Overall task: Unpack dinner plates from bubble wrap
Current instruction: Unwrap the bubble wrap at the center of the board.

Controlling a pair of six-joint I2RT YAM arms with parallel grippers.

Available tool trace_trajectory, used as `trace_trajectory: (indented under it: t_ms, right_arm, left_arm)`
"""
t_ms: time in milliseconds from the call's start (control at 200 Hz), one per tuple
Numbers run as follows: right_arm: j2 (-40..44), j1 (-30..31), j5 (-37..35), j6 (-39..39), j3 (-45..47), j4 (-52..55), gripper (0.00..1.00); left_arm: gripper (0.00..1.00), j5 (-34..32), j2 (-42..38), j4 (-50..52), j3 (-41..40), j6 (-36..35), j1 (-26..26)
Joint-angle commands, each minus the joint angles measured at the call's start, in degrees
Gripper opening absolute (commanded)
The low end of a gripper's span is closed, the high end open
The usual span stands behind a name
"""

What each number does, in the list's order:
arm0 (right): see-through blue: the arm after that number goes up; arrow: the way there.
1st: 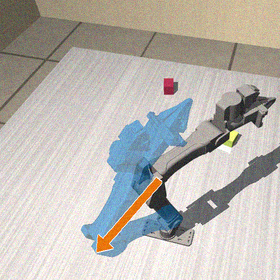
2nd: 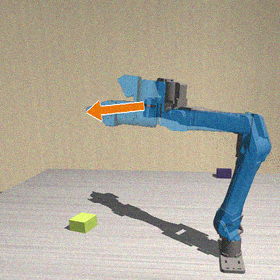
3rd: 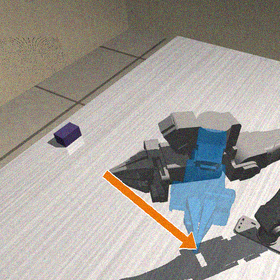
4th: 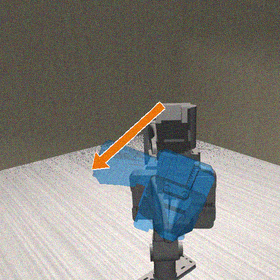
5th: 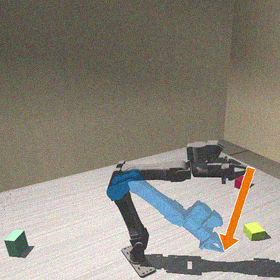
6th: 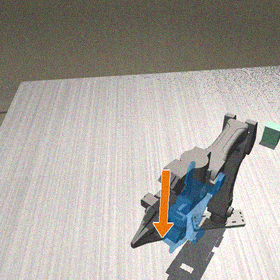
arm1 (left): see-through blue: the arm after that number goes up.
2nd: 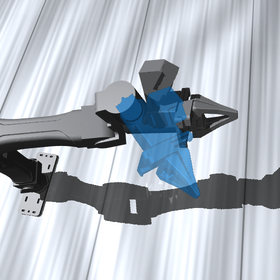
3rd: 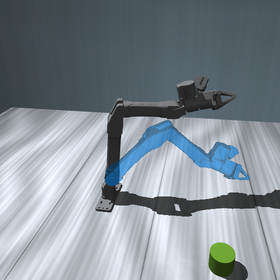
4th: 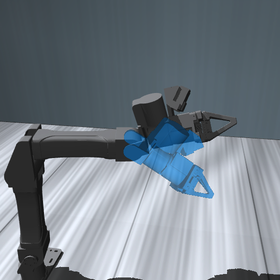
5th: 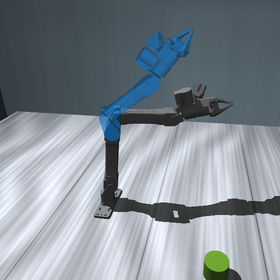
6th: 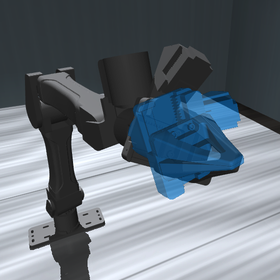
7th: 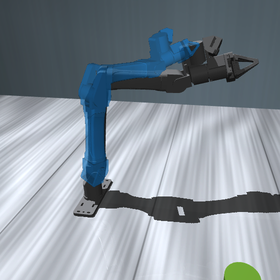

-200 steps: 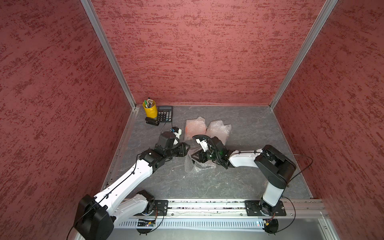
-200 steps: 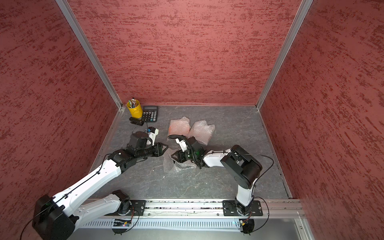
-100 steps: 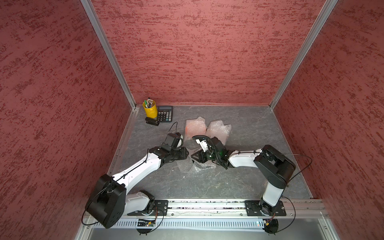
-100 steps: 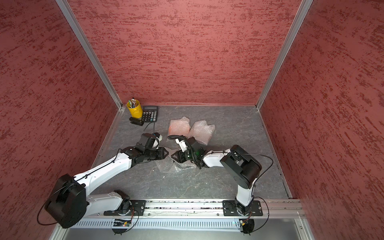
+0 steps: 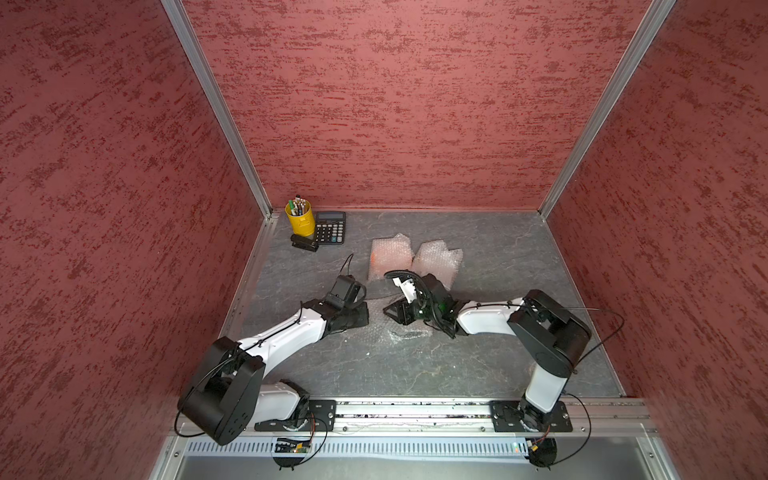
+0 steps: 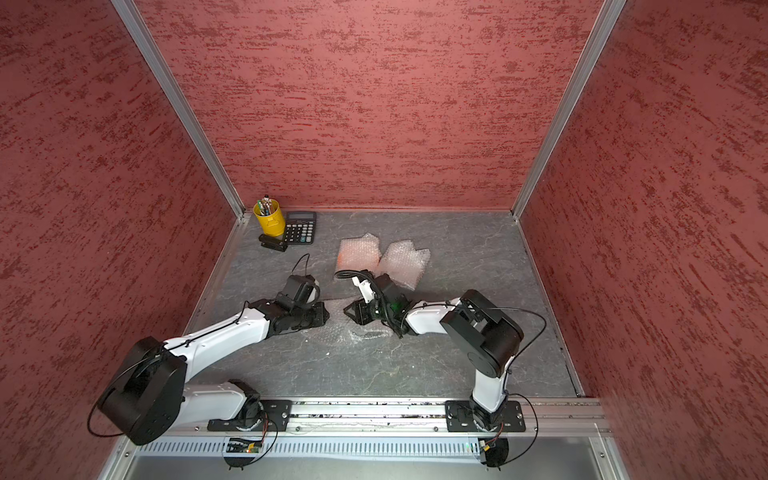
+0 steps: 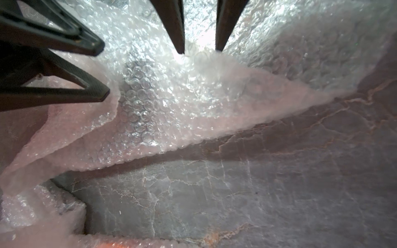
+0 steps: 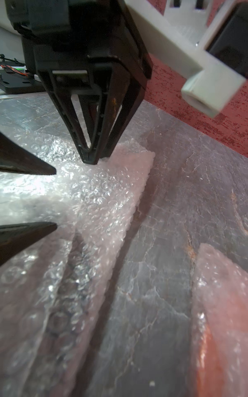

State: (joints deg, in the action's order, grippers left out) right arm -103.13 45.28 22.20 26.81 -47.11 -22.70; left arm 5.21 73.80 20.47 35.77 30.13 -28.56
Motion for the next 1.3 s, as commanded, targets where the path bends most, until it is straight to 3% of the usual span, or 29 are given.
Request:
trace_trajectory:
  t_ms: [0, 220, 536, 1027, 1293]
  right_arm:
    - [1.3, 0.4, -2.9, 0.5, 0.0, -0.1, 0.38]
    - [0.8, 0.4, -3.2, 0.6, -0.2, 0.3, 0.38]
    - [1.1, 0.4, -3.9, -0.4, -0.7, 1.9, 0.40]
    - [0.3, 1.7, -10.4, -5.2, -5.1, 10.6, 0.41]
    - [-0.8, 2.5, -13.3, -6.0, -6.8, 13.1, 0.30]
  left_arm:
    - [0.27, -0.5, -4.4, -2.6, -0.7, -0.5, 0.3]
    - [0.28, 2.3, -10.4, -6.6, -1.4, -2.5, 0.6]
    - [0.21, 12.1, -0.2, -13.0, -0.8, -0.8, 4.8]
    - [0.17, 10.6, 9.3, -15.2, -2.1, 1.6, 5.7]
    - [0.17, 10.9, 10.8, -15.6, -2.6, 1.5, 5.6]
